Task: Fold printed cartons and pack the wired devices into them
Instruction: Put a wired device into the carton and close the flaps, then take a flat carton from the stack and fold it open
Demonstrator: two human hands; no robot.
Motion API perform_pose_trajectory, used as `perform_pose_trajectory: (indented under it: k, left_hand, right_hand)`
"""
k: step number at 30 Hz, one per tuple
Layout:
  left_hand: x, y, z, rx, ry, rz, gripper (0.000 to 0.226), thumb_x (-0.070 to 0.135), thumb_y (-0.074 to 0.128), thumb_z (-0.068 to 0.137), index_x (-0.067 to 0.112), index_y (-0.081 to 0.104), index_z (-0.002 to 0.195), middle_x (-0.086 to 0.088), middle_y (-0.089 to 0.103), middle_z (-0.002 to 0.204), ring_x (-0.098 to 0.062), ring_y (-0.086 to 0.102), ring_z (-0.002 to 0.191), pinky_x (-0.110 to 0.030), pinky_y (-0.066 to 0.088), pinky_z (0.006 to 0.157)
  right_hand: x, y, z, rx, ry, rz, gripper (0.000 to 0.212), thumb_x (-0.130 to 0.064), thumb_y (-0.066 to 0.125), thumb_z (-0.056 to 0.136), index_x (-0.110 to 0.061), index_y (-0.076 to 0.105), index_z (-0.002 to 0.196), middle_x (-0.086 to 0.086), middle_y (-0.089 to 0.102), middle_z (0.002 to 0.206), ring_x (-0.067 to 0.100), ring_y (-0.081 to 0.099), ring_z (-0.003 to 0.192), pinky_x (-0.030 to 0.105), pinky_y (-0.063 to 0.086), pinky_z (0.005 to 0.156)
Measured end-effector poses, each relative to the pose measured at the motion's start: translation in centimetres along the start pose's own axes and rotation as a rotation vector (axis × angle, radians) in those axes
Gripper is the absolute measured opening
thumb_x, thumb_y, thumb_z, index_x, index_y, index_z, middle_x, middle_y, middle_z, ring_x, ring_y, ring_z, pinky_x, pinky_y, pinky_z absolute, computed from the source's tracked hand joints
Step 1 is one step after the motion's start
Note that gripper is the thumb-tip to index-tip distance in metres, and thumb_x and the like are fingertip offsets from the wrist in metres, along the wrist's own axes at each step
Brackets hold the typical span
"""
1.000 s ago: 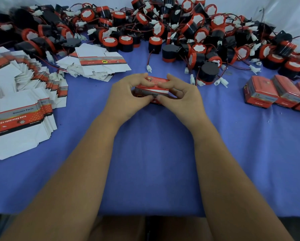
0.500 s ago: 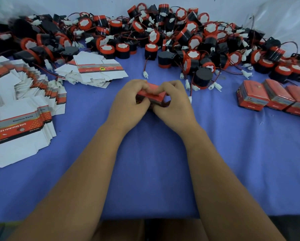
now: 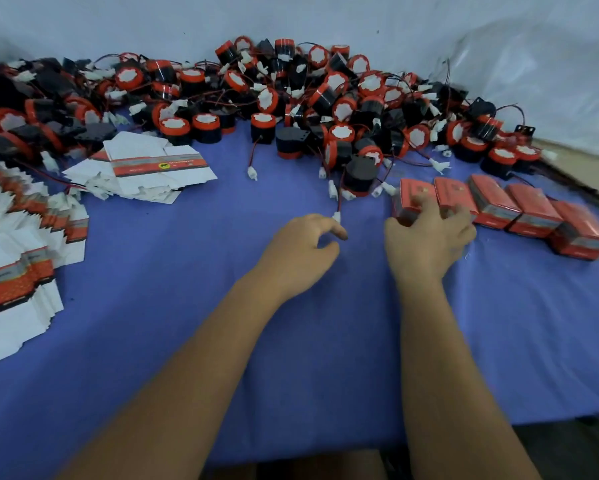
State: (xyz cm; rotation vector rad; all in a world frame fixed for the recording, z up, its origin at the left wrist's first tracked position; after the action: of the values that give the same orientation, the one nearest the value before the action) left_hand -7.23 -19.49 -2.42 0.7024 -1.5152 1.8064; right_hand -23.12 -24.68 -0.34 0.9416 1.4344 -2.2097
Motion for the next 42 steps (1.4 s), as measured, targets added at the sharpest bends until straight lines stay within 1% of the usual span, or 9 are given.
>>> perform_pose_trajectory:
  k: [3,7,10,13,18,22,30,35,42]
  left_hand:
    - [0.8,0.6,0.5,-0.032,0.012,0.124,0.028,0.015,0.052,0.093,0.027,0.069,0.112,0.005,0.063,0.124,-0.018,0.054,0.117,-0.041,0.041,0.102]
    - [0.6,0.5,0.9,-0.036,0.025,0.246,0.026,0.016,0.053,0.093,0.026,0.070,0.111,0.007,0.062,0.126,-0.018,0.052,0.118,-0.039,0.040,0.100]
    - [0.4,0.3,0.7,-0.077,0.025,0.170,0.027,0.013,0.053,0.094,0.023,0.070,0.112,0.008,0.061,0.128,-0.015,0.050,0.122,-0.035,0.037,0.105]
    - [-0.3,-1.1,0.4,-0.023,-0.015,0.111,0.026,0.016,0.054,0.094,0.024,0.070,0.113,0.008,0.063,0.125,-0.013,0.052,0.122,-0.038,0.037,0.107]
    - [-4.7,-8.1,0.6,0.450,-0.248,0.360,0.038,0.020,0.056,0.092,0.018,0.061,0.129,-0.007,0.050,0.144,-0.028,0.026,0.146,-0.047,0.026,0.116]
    - [-8.3,-11.4,0.1,0.344,-0.518,0.577,0.067,0.029,0.051,0.095,0.020,0.022,0.155,-0.012,0.002,0.166,-0.028,-0.010,0.153,-0.053,-0.004,0.121]
    - [-6.9,-8.1,-1.9,0.441,-0.347,0.650,0.029,0.037,0.052,0.093,0.032,0.072,0.114,-0.006,0.047,0.131,-0.030,0.030,0.132,-0.053,0.012,0.114]
    - [-5.9,-6.8,-1.4,0.325,-0.377,0.475,0.037,0.031,0.046,0.095,0.030,0.061,0.130,-0.009,0.050,0.137,-0.034,0.035,0.135,-0.049,0.030,0.112]
    - [-7.4,-8.7,-2.0,0.610,-0.366,0.006,0.043,0.012,0.062,0.084,0.022,0.063,0.125,-0.004,0.049,0.136,-0.017,0.051,0.119,-0.021,0.040,0.093]
  right_hand:
    - [-1.7,0.5,-1.0,-0.015,-0.267,0.138,0.025,-0.014,0.059,0.088,-0.013,0.061,0.113,0.007,0.049,0.126,0.025,0.046,0.115,0.032,0.037,0.087]
    - [-2.1,1.3,0.0,-0.386,-0.140,0.303,0.023,-0.024,0.053,0.094,-0.020,0.062,0.115,-0.010,0.061,0.089,0.009,0.054,0.069,0.028,0.042,0.062]
    - [-0.7,1.4,1.7,-0.334,-0.007,0.225,0.045,-0.023,0.051,0.094,-0.015,0.048,0.139,0.004,0.055,0.134,0.026,0.055,0.115,0.041,0.045,0.096]
    - [-0.6,2.1,1.7,-0.420,0.031,-0.013,0.059,-0.028,0.047,0.097,-0.018,0.028,0.152,0.015,0.011,0.162,0.033,0.015,0.148,0.052,0.015,0.119]
    - [-3.9,3.9,-1.5,-0.428,-0.277,-0.096,0.052,-0.026,0.050,0.095,-0.016,0.040,0.145,0.015,0.019,0.159,0.030,0.014,0.147,0.050,0.012,0.119]
    - [-7.6,6.1,-4.4,-0.594,-0.445,0.066,0.053,-0.026,0.052,0.096,-0.019,0.039,0.147,0.008,0.022,0.159,0.025,0.027,0.143,0.045,0.028,0.114]
    - [-7.9,8.9,-6.9,-0.593,-0.609,0.076,0.050,-0.023,0.060,0.090,-0.015,0.048,0.138,0.002,0.054,0.136,0.021,0.050,0.123,0.030,0.035,0.101]
    - [-7.9,8.7,-7.0,-0.601,-0.611,0.143,0.052,-0.024,0.064,0.085,-0.021,0.054,0.136,0.001,0.061,0.127,0.021,0.053,0.118,0.036,0.042,0.100]
    - [-7.1,8.0,-6.2,-0.602,-0.488,0.250,0.058,-0.024,0.078,0.076,-0.022,0.058,0.131,-0.004,0.065,0.121,0.016,0.057,0.114,0.031,0.044,0.101]
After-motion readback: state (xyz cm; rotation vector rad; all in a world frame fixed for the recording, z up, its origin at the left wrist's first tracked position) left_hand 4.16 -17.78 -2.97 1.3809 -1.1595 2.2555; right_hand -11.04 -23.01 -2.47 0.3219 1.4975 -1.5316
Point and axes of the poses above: each hand's wrist, its own z-axis towards the middle knuckle, its own y-axis out of the palm, x = y × z, the point moved 1 cm from there along z, towards the middle knuckle
